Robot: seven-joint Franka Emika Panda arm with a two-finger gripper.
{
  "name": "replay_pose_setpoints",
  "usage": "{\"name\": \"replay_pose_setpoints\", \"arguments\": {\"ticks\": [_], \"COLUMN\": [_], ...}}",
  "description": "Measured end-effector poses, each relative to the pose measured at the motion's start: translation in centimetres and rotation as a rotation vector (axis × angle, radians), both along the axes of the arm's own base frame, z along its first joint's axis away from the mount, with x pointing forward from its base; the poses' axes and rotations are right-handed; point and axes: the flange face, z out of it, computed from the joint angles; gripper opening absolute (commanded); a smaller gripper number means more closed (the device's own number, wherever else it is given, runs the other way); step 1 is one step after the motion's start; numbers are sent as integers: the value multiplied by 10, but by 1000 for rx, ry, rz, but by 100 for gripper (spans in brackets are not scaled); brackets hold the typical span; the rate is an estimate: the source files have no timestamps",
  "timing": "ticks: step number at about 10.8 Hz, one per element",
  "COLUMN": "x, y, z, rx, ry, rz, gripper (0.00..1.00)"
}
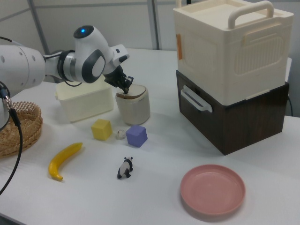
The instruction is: Open the trash can
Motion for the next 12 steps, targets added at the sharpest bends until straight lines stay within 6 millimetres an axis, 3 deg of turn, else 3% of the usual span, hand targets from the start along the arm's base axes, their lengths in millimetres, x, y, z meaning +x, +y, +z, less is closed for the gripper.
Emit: {"name": "replay_pose_setpoints", "arguments": {"ticks": [5, 12], "x": [-10, -79], "y": [0, -20], "z": [56, 119], "rx": [-6, -31], "ry": [143, 414], "rz": [0, -18], "gripper": [0, 0]}}
